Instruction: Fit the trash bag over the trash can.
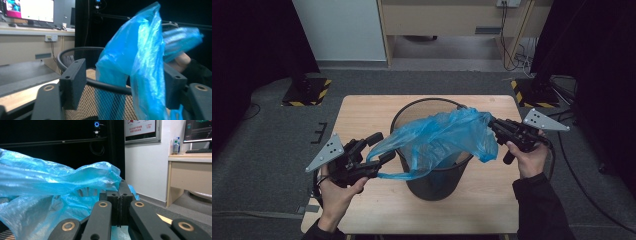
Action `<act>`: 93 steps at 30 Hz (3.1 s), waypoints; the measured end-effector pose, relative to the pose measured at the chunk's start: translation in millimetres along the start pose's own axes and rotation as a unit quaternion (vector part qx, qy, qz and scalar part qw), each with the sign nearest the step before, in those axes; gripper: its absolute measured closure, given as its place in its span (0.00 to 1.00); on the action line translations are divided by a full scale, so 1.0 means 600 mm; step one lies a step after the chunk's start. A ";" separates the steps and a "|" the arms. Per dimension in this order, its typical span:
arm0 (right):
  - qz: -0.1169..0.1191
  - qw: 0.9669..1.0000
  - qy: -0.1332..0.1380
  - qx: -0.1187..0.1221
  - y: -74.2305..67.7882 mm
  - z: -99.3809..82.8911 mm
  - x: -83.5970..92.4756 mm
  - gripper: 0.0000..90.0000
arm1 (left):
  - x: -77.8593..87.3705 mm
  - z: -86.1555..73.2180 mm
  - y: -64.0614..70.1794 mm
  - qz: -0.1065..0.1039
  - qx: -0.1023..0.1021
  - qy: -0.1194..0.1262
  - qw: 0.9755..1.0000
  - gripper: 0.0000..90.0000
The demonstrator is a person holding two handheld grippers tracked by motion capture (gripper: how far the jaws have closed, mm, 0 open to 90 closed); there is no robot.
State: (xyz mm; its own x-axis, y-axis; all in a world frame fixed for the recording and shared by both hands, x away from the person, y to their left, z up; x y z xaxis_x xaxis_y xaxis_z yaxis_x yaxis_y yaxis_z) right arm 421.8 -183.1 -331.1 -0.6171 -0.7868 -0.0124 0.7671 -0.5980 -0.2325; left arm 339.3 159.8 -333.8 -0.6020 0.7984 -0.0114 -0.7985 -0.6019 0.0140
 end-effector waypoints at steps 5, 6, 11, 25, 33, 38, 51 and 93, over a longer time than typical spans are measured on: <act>0.007 1.000 0.002 -0.002 -0.011 0.006 -0.006 1.00 | -0.011 0.006 0.008 -0.002 -0.013 0.002 1.000 0.31; 0.009 1.000 -0.001 -0.001 -0.014 0.006 -0.007 1.00 | -0.014 0.007 0.009 -0.003 -0.009 0.003 1.000 0.31; 0.006 1.000 -0.003 0.003 -0.019 0.002 -0.007 1.00 | -0.017 0.012 0.017 -0.018 -0.008 0.008 1.000 0.33; -0.028 1.000 -0.002 0.002 -0.013 0.010 -0.007 1.00 | -0.014 0.037 0.030 -0.022 -0.010 0.036 0.999 0.38; -0.032 0.999 -0.024 -0.002 -0.021 0.008 -0.028 1.00 | -0.031 0.042 0.026 -0.015 -0.025 0.035 0.999 0.35; -0.031 0.999 -0.028 0.003 -0.027 0.012 -0.036 1.00 | -0.042 0.053 0.035 -0.047 -0.021 0.039 0.998 0.34; -0.004 0.999 -0.044 -0.007 -0.030 0.003 -0.029 1.00 | -0.031 0.038 0.033 -0.073 0.006 0.028 0.997 1.00; -0.033 0.997 -0.056 -0.029 -0.031 -0.039 0.045 1.00 | -0.002 -0.076 0.029 -0.005 0.045 -0.079 0.996 1.00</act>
State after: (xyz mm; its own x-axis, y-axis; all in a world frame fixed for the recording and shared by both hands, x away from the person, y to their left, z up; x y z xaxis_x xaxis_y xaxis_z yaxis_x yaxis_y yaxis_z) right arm 386.4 -189.7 -349.8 -0.6392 -0.7607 0.1127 0.7125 -0.6410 -0.2855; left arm 326.0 147.4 -379.0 -0.5805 0.8012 0.1450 -0.7965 -0.5958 0.1033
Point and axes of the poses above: each handheld gripper's, and its own axes: x roughly backward along the jaws, z roughly out of its top, y roughly to its right, the point moved 6 cm from there along -x, roughly forward along the jaws, and after that the axes turned 7 degrees about -x, right-handed, at the moved point
